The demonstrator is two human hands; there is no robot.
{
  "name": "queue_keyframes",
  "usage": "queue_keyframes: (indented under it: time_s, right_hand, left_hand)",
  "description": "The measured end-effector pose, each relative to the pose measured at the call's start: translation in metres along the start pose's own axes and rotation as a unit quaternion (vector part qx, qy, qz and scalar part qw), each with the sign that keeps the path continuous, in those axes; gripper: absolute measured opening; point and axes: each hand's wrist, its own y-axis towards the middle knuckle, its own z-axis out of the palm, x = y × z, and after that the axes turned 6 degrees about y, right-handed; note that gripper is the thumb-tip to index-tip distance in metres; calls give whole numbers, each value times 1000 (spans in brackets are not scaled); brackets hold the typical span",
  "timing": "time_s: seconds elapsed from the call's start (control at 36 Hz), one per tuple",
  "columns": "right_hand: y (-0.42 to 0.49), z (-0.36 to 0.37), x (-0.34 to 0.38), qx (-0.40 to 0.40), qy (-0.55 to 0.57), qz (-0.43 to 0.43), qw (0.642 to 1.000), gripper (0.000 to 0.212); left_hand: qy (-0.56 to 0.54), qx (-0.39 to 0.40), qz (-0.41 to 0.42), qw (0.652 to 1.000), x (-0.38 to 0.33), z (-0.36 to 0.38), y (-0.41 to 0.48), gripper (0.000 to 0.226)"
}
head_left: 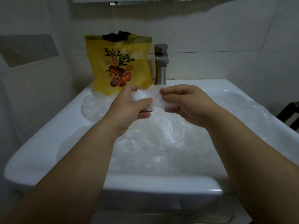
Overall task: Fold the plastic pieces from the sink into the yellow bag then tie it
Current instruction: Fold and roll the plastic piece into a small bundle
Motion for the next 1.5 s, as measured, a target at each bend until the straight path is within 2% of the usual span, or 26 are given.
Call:
queue_keyframes:
  time_s: [0.08,0.19,0.33,0.42,0.53,0.67,0.78,0.92,1.0,1.08,1.19,1.28,1.36,1.5]
  right_hand:
    - [-3,-3,2,28,17,40,999,18]
    - [-2,-9,6,13,45,47,998,16]
    - [-2,-12,8,15,54,46,997,35]
    - [-2,-12,9,24,23,34,999,45]
    - [-2,-12,9,19,-9,22,1000,50]
    - [-1,-13,6,3,-65,0,998,47]
    - [1,-14,1,-5,-182,-39,983,45]
    - [5,-16,-5,-21,-293,-81,952,35]
    - [5,-18,-7,-21,-343,-93,934,23]
    - [6,-18,-8,-19,-384,-115,916,17]
    - [6,-21,-7,-22,-406,-150,901,19]
    - [3,-21,-3,-14,-334,-124,934,19]
    - [2,-19,-1,-7,-246,-120,962,19]
    - [-1,-19,2,45,-149,-74,985,8]
  left_hand:
    - [-14,10,22,1000,-3,-2,-2,30]
    - [-43,26,59,997,-5,-4,-3,30]
    - [-17,19,97,995,-3,-5,-2,33]
    - [11,19,98,995,-1,-6,-2,37]
    - [52,20,114,992,0,-7,-3,27]
    - [82,9,131,988,1,-7,-4,38]
    - [155,-26,145,977,5,-8,-4,43]
    - [247,-61,154,955,13,-13,2,23]
    - [282,-46,158,945,13,-12,2,11]
    - [312,-37,153,937,12,-13,3,10]
    - [219,1,107,970,8,-13,2,8]
    - [78,44,71,993,5,-13,2,4]
    - [-9,32,52,998,2,-15,3,8]
    - [-65,-22,26,997,-3,-14,4,5]
